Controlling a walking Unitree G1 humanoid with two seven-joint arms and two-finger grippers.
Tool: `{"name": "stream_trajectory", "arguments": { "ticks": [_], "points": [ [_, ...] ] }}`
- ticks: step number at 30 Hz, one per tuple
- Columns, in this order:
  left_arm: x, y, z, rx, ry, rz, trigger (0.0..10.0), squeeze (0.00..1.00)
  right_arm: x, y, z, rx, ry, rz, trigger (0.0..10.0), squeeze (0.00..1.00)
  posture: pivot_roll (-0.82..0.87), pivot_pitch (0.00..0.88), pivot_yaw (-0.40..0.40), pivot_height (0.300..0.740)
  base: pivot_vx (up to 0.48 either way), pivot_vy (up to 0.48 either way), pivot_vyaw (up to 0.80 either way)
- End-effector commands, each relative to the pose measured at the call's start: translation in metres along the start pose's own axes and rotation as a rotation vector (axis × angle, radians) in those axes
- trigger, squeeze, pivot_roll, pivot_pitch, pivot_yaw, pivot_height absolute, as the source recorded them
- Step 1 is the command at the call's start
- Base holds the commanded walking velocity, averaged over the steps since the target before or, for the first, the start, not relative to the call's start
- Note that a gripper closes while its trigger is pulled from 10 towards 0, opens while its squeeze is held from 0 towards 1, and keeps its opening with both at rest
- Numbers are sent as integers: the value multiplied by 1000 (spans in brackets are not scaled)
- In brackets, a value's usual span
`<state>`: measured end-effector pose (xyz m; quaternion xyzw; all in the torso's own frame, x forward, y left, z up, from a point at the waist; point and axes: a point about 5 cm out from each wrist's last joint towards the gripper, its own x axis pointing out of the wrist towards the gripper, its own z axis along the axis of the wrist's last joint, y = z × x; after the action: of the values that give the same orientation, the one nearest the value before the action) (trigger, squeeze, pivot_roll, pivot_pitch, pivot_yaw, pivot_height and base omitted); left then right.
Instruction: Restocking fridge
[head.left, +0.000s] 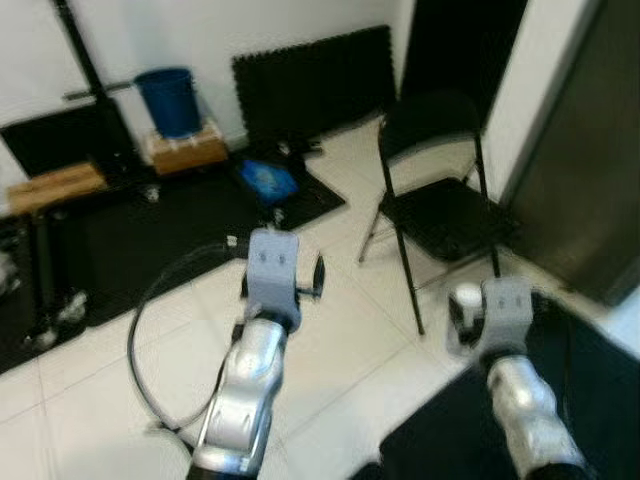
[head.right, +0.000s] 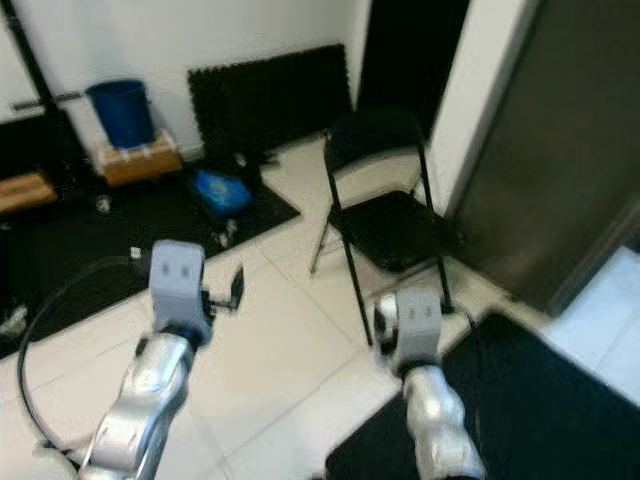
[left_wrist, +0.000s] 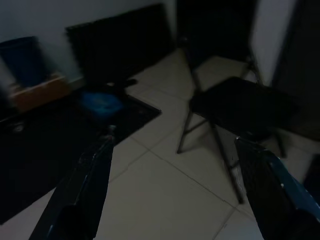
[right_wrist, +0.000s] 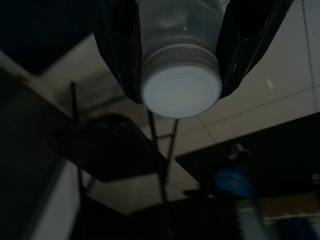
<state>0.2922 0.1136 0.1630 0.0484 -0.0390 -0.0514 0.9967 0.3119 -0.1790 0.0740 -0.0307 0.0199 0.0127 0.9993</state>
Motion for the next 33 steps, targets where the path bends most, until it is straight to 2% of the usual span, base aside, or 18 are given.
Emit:
{"name": "stream_trajectory", "arguments": {
  "ticks": [1, 6, 13, 20, 26, 27, 29, 33],
  "points": [
    [2, 2, 2, 32, -14, -15, 10000, 0, 7, 0, 14, 0, -72, -11, 10000, 0, -41, 32, 50, 740, 0, 0, -800],
    [8, 7, 8, 49, -38, -21, 10000, 0, 11, 5, 18, 13, -88, -14, 10000, 0, -31, 15, 63, 740, 0, 0, -800],
    [7, 8, 6, 41, -33, -9, 10000, 0, 11, 9, 16, 12, -85, -2, 10000, 0, -32, 16, 49, 740, 0, 0, -800],
    [6, -3, -1, -16, 14, -45, 10000, 0, 11, 3, 15, 0, -82, -7, 10000, 0, -40, 24, 38, 740, 0, 0, -800],
    [3, 1, -21, -83, 98, -40, 10000, 0, 9, 5, 11, -14, -73, 0, 10000, 0, -44, 32, 32, 740, 0, 0, -800],
    [1, 5, -33, -85, 124, -10, 10000, 0, 8, 6, 10, -18, -71, 4, 10000, 0, -48, 33, 30, 740, 0, 0, -800],
    [-4, 13, -56, -53, 164, 33, 10000, 0, 6, 7, 7, -23, -65, 9, 10000, 0, -53, 35, 28, 740, 0, 0, -800],
    [-10, 16, -70, 1, 188, 42, 10000, 0, 5, 5, 3, -32, -54, 6, 10000, 0, -59, 34, 26, 740, 0, 0, -800]
  ]
}}
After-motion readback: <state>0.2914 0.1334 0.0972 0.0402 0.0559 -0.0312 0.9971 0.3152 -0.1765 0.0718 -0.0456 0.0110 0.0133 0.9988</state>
